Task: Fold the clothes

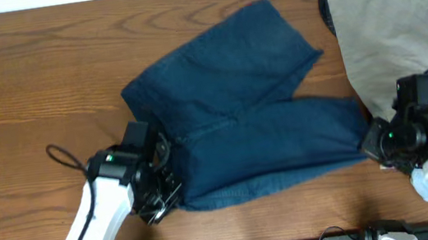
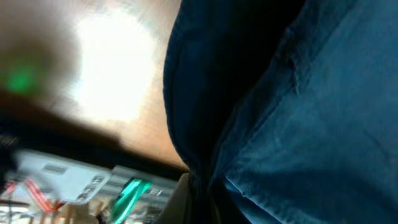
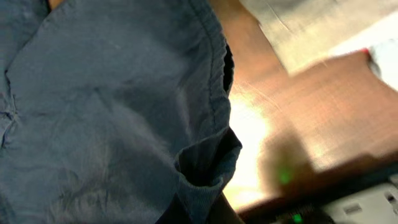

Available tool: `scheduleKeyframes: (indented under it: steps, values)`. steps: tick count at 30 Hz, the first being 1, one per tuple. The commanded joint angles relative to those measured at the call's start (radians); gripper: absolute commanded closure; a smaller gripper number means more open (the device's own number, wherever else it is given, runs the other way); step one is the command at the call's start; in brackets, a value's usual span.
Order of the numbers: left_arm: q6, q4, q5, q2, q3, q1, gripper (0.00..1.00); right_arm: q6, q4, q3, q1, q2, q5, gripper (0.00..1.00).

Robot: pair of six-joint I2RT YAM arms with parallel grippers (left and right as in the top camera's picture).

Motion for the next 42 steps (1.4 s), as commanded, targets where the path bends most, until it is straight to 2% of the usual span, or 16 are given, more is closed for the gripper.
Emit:
scheduleKeyframes:
  steps: [1, 4, 8, 13, 19, 23, 33, 37, 38, 41, 42]
  values:
    - [0.019, -0.078, -0.056, -0.109, 0.008, -0.020, 0.94, -0.034, -0.057, 0.021, -0.014, -0.060, 0.032, 0.99]
    - [0.004, -0.154, -0.108, -0.219, 0.008, -0.024, 0.94, -0.039, -0.114, 0.024, -0.014, -0.102, 0.032, 0.99]
    - [-0.016, -0.127, -0.221, -0.351, 0.008, -0.024, 0.94, -0.047, -0.104, 0.060, -0.014, -0.124, 0.033, 0.99]
    - [-0.021, 0.047, -0.382, -0.412, 0.008, -0.024, 0.94, -0.128, 0.144, 0.101, -0.007, -0.101, -0.019, 0.99]
    - [-0.022, 0.282, -0.428, -0.313, 0.008, -0.011, 0.94, -0.153, 0.444, 0.101, 0.042, 0.024, -0.093, 0.99]
    - [-0.061, 0.377, -0.466, -0.217, 0.008, 0.035, 0.94, -0.162, 0.635, 0.101, 0.087, 0.140, -0.145, 0.99]
    - [-0.097, 0.590, -0.480, -0.009, 0.008, 0.169, 0.93, -0.168, 0.932, 0.101, 0.186, 0.403, -0.144, 0.99]
    - [-0.097, 0.742, -0.500, 0.095, 0.007, 0.191, 0.93, -0.169, 1.142, 0.101, 0.219, 0.530, -0.144, 0.98]
    - [-0.097, 0.782, -0.511, 0.121, 0.007, 0.200, 0.90, -0.169, 1.212, 0.101, 0.231, 0.564, -0.145, 0.88]
    - [-0.097, 0.909, -0.505, 0.204, 0.007, 0.239, 0.43, -0.168, 1.392, 0.101, 0.264, 0.668, -0.148, 0.11]
    - [-0.097, 0.930, -0.482, 0.225, 0.007, 0.254, 0.31, -0.166, 1.405, 0.101, 0.268, 0.689, -0.148, 0.01]
